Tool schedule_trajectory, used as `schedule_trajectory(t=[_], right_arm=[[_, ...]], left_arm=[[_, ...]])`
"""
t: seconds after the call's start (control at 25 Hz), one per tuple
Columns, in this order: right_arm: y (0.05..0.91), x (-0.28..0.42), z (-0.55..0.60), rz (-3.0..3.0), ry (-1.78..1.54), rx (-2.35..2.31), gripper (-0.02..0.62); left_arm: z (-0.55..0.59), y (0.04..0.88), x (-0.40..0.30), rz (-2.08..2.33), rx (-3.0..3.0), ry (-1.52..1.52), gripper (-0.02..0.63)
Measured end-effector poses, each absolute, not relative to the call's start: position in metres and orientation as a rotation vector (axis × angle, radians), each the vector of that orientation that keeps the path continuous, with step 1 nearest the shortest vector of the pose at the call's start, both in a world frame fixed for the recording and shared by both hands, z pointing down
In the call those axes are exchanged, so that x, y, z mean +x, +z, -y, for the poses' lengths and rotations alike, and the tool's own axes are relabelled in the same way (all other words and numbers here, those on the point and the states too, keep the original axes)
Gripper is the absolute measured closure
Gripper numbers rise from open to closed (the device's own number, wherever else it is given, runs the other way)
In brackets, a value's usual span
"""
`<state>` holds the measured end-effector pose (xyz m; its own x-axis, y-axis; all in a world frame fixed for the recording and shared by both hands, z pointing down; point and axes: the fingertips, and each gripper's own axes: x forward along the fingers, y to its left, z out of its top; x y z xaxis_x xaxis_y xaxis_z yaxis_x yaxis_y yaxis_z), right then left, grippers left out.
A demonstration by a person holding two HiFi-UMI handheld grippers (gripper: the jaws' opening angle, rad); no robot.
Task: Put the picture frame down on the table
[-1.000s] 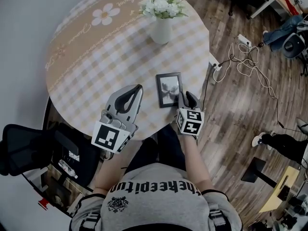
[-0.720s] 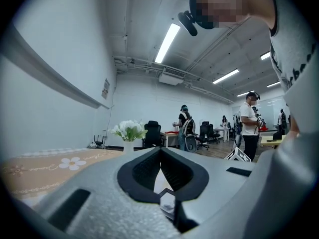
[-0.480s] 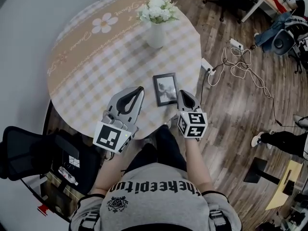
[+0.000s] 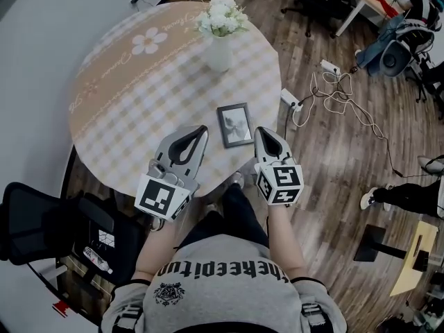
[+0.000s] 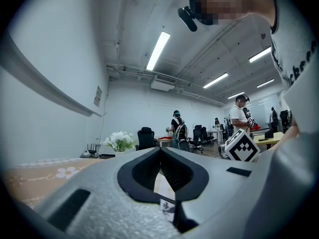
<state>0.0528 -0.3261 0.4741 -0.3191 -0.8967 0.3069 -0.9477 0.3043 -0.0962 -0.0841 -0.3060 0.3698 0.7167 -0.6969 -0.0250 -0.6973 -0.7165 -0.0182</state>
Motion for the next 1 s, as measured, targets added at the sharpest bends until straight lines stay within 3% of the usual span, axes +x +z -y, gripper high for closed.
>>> schedule_trajectory(t=[1.0], right_arm=[[0.384, 0.020, 0.250, 2.591, 0.100, 1.723, 0.589]], left_arm=[[0.238, 0.338, -0.092, -1.048, -2.850, 0.109, 0.591]])
